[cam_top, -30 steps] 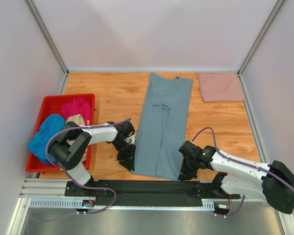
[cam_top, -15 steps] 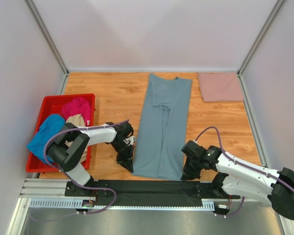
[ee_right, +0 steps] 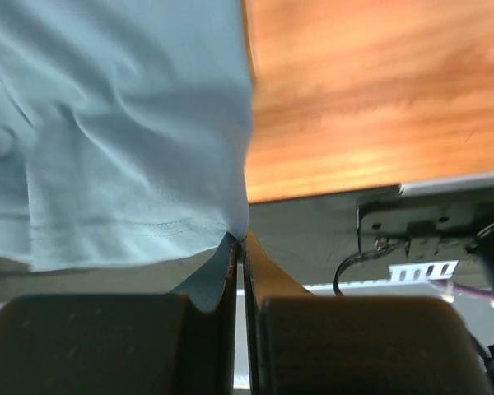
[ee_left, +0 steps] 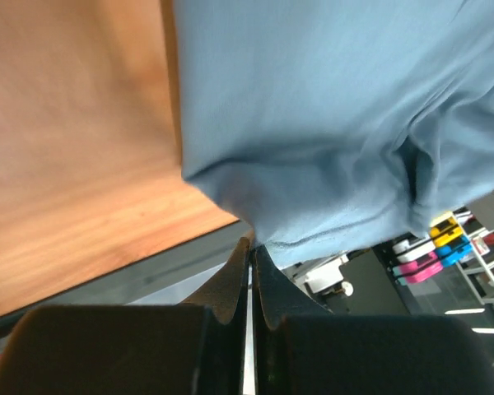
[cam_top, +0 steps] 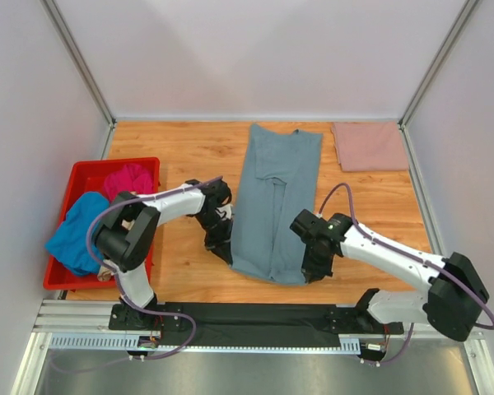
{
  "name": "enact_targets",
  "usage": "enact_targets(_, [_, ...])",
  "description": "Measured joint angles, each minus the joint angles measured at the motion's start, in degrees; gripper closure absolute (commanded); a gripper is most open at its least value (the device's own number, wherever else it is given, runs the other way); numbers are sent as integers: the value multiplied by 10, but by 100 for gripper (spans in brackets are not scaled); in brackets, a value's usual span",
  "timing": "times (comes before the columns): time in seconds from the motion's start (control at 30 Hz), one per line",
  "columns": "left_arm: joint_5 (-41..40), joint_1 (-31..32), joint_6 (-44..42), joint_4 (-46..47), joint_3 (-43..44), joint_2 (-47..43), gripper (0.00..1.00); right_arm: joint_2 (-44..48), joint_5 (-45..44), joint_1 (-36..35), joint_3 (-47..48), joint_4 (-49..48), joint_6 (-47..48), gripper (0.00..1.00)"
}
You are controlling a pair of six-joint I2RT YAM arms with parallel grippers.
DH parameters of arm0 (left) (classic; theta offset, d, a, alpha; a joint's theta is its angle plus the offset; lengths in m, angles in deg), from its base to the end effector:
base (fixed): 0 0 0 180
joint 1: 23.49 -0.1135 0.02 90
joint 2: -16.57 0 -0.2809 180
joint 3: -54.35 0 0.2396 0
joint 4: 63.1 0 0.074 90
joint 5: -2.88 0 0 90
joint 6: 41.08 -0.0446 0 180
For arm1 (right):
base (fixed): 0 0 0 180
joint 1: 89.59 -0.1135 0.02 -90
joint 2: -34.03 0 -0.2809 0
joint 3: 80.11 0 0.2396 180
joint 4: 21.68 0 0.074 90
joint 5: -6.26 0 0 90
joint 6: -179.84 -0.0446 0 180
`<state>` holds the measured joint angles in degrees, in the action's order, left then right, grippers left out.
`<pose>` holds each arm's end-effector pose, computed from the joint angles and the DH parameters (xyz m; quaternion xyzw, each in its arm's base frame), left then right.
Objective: Fold and stack the t-shirts
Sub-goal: Fold the tshirt
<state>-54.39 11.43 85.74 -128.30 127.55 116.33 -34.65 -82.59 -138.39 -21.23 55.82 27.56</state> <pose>0.2146 -0.1792 0.1717 0.0202 -0.9592 0.2197 0.1770 0.1044 0.1206 0.2159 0.1171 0.9928 0.0251 0.0051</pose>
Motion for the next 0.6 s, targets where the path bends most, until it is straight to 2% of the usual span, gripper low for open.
enact_targets(0.2, [-22,-50,-25,-37,139,97,100,-92,-28,115,100,14,89,100])
enact_targets(0.37, [-21,-85,-33,-54,280,183,100,-219,-38,228,236,10,188,100])
enact_targets(0.6, [-14,-115,-49,-88,588,367,100,-433,-28,337,483,22,303,100])
